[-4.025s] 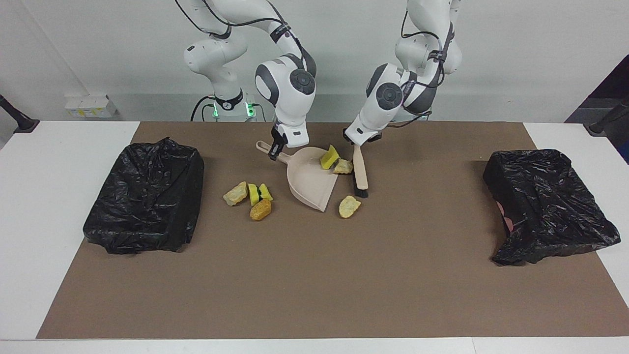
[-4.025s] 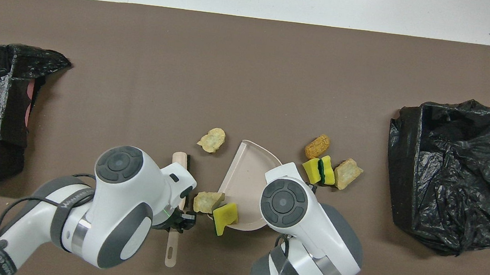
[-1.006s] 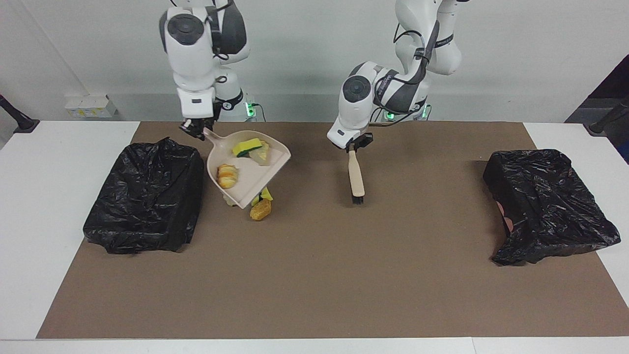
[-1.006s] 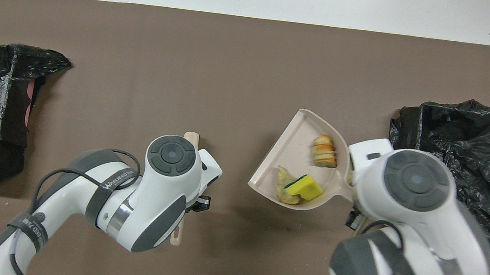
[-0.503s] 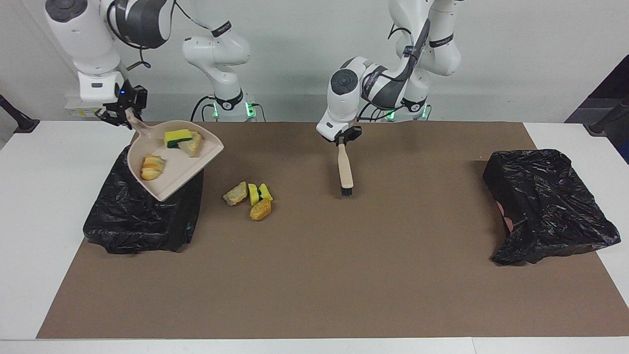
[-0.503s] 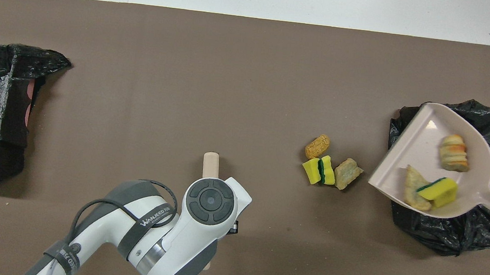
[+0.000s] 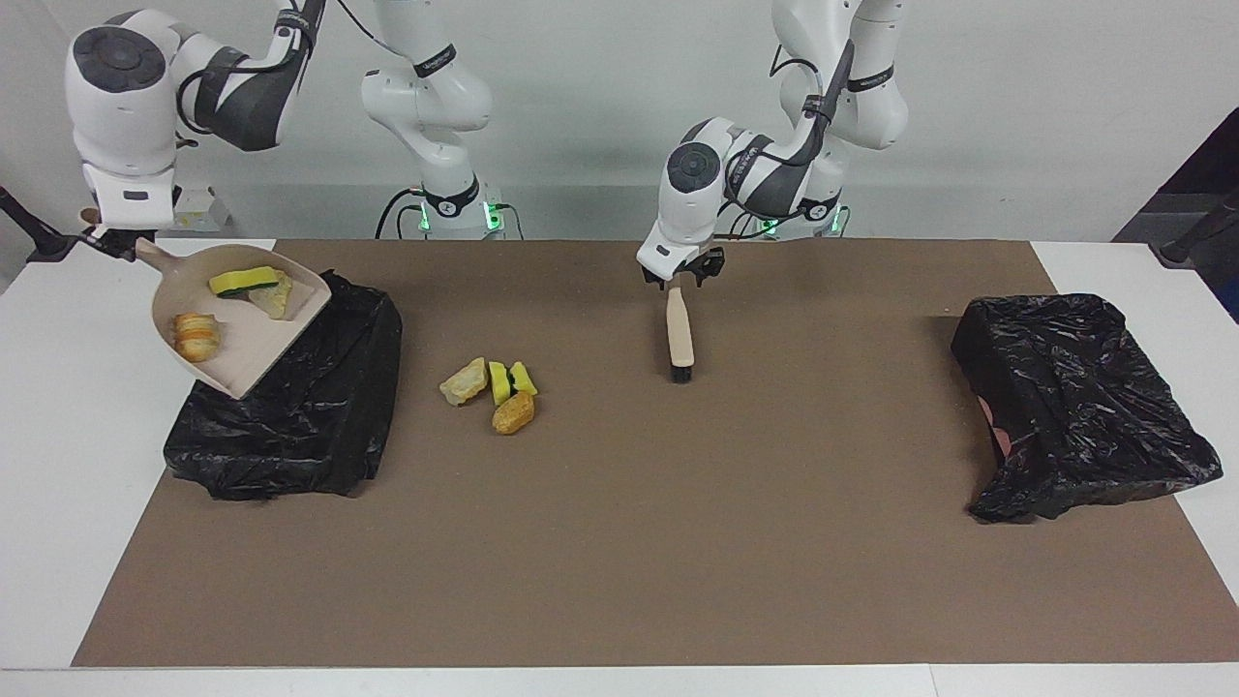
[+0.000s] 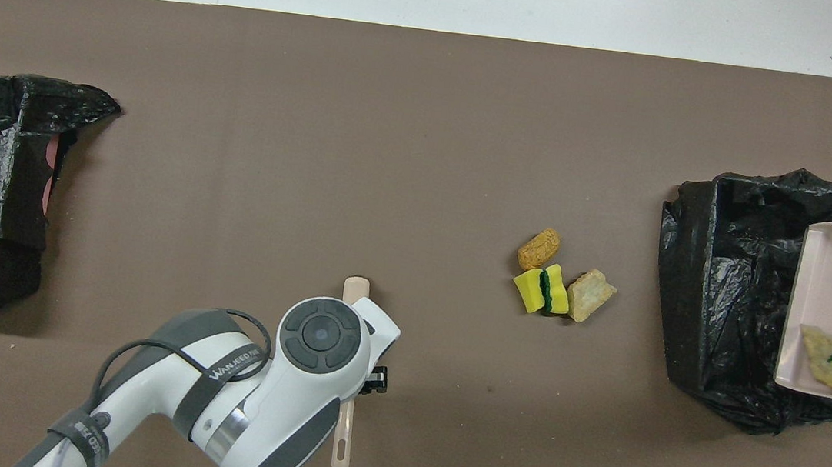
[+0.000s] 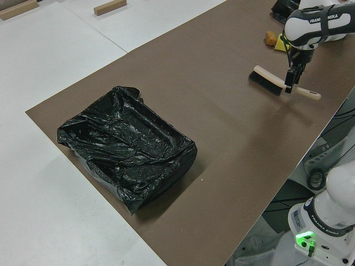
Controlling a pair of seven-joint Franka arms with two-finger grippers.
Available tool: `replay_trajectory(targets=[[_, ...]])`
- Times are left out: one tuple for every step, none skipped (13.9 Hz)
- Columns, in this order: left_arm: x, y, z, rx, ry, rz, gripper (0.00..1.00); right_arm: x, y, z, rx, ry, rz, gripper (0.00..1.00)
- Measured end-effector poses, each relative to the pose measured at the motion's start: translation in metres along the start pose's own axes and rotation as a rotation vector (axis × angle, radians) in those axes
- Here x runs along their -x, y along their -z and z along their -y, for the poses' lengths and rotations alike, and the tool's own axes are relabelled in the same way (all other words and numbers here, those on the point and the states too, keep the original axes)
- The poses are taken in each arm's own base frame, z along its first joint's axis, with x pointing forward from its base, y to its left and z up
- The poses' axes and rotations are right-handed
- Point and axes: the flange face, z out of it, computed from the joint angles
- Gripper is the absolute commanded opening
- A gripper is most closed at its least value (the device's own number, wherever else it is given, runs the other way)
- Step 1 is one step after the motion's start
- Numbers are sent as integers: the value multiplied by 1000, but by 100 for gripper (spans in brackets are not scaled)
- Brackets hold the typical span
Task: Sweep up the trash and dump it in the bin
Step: 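Tip the dustpan into the bag with the right gripper while the left gripper withdraws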
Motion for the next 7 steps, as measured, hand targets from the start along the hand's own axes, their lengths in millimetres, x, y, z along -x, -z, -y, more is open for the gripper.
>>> replay_trajectory(targets=[[-17,11,13,19,9,-11,100,-11,6,-3,29,42,42,0],[-36,25,30,41,15,-20,100,-19,7,-5,50,79,77,0],[-55,40,48,62,20,-33,100,-23,5,-5,63,108,106,0],[-72,54,67,78,26,-47,100,-25,1,-4,75,131,129,0],[-84,66,82,83,32,-67,100,-27,0,-2,82,146,143,0],[-96,79,98,80,45,-87,100,-28,0,-1,88,157,156,0],[-106,93,113,82,56,-101,100,-27,1,0,92,163,167,0]])
